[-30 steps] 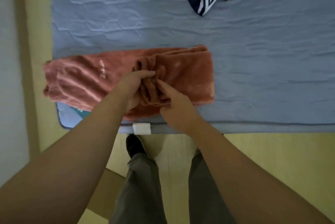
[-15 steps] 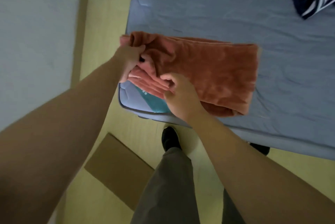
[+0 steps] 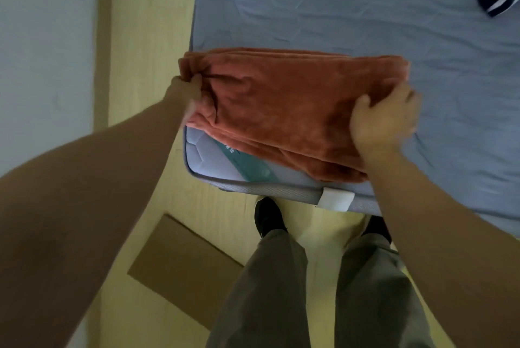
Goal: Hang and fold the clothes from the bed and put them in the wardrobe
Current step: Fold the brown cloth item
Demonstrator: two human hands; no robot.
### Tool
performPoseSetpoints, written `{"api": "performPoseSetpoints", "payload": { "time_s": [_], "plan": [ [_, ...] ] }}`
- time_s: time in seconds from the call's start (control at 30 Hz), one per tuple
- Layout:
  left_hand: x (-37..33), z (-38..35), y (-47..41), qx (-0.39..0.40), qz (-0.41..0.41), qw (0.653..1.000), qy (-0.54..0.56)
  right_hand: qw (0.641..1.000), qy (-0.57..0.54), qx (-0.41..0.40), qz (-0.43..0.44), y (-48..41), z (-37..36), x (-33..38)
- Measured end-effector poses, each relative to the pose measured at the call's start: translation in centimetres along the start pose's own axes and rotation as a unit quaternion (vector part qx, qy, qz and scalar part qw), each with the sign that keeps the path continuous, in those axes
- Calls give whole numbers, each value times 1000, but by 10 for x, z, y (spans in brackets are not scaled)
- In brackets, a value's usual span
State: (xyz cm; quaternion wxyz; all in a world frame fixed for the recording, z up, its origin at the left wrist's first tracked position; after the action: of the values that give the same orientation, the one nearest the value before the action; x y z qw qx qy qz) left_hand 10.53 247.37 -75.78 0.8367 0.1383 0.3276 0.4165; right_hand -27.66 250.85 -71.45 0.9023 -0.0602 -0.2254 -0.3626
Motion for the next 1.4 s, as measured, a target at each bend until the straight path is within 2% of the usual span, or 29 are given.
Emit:
{"api": "performPoseSetpoints", "payload": {
  "time_s": [0.03, 0.1, 0.17, 0.23, 0.27, 0.33, 0.5, 0.63, 0.83, 0.9, 0.93, 1.0, 1.07, 1.1, 1.13, 1.17, 1.2, 1.3, 1.4],
  "plan": [
    [0, -4, 0, 14, 12, 1000, 9, 997, 25, -5, -66, -14, -2, -15],
    [0, -8, 2, 48, 9, 999, -9, 978, -2, 58, -201, -34, -15, -46],
    [2, -8, 5, 80, 11, 997, -13, 929, -137, 160, -304, -38, -30, -66],
    [4, -7, 5, 102, 24, 994, -15, 876, -220, 255, -345, -33, -36, -79],
    [4, -7, 4, 103, 30, 994, -20, 870, -229, 286, -329, -32, -36, -85],
    [4, -6, 5, 85, 42, 995, -22, 880, -223, 307, -284, -35, -34, -92],
    [3, -7, 26, 61, 74, 995, -12, 921, -257, 256, -142, -63, -9, -82],
    [-17, -34, 71, 122, 86, 989, -6, 961, -185, 200, -43, -114, 36, -99],
    [-55, -111, 139, 149, 45, 988, -20, 987, -72, 145, -21, -189, 93, -168],
    [-62, -129, 150, 128, 36, 990, -53, 986, -66, 151, -33, -201, 96, -188],
    [-65, -133, 153, 92, 24, 991, -99, 984, -65, 162, -44, -203, 93, -196],
    [-80, -132, 163, -41, -34, 973, -226, 977, -76, 185, -76, -200, 84, -209],
    [-108, -132, 189, -183, -179, 920, -296, 972, -91, 193, -100, -197, 74, -217],
    [-123, -139, 206, -209, -275, 891, -294, 971, -91, 192, -105, -195, 70, -220],
    [-132, -151, 223, -197, -361, 868, -278, 973, -85, 189, -104, -194, 69, -221],
    [-137, -166, 238, -149, -419, 862, -244, 975, -77, 182, -98, -193, 70, -221],
    [-139, -184, 250, -74, -438, 873, -201, 978, -73, 173, -88, -193, 72, -220],
    [-141, -233, 270, 121, -390, 901, -149, 985, -75, 148, -47, -186, 89, -207],
    [-143, -264, 266, 160, -311, 920, -175, 988, -80, 134, 10, -168, 110, -176]
  ]
}}
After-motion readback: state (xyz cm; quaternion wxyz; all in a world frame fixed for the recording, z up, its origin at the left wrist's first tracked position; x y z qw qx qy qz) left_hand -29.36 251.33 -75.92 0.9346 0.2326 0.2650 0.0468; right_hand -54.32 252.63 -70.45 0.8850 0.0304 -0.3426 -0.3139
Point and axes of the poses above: each hand's wrist, its own y-axis away from the middle knuckle, its own z-axis out of the back of the hand, x = y × z, the point moved 5 cm from there along -y, towards the middle knuckle, and after that the axes turned 11 degrees about -x, right-handed, at the moved point
